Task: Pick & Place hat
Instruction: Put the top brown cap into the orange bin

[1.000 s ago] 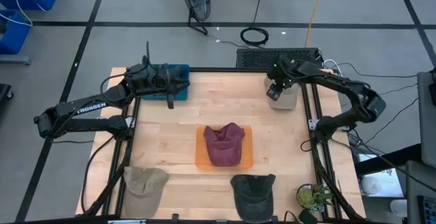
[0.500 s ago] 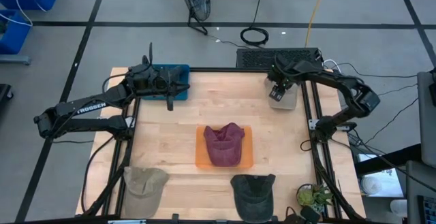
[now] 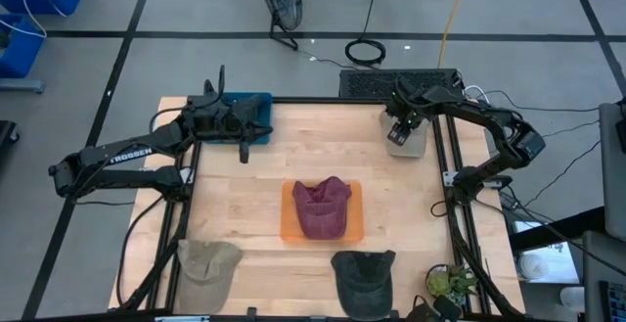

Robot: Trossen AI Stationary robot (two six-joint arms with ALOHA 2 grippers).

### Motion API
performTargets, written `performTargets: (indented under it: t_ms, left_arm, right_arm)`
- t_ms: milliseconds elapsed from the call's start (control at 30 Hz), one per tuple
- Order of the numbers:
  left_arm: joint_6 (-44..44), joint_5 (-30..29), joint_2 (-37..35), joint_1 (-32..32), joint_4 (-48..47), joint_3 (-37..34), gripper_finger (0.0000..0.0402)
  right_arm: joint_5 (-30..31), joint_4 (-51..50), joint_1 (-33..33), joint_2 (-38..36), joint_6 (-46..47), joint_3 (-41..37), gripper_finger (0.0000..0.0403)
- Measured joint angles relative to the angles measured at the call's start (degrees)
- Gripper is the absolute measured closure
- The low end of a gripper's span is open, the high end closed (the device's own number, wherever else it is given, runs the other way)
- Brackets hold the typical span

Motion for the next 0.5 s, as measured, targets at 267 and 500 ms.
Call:
performTargets:
  t_ms: [267, 500]
  left_arm:
    - [0.1, -0.2, 0.0, -2.2, -0.5, 0.0, 0.0397]
    - [0.2, -0.2, 0.0, -2.6, -1.2, 0.0, 0.0378]
  right_arm:
    - [-0.1, 1.5, -0.8, 0.0, -0.8, -4.3, 0.0257]
    - [0.0, 2.6, -0.8, -0.1, -0.9, -6.5, 0.0268]
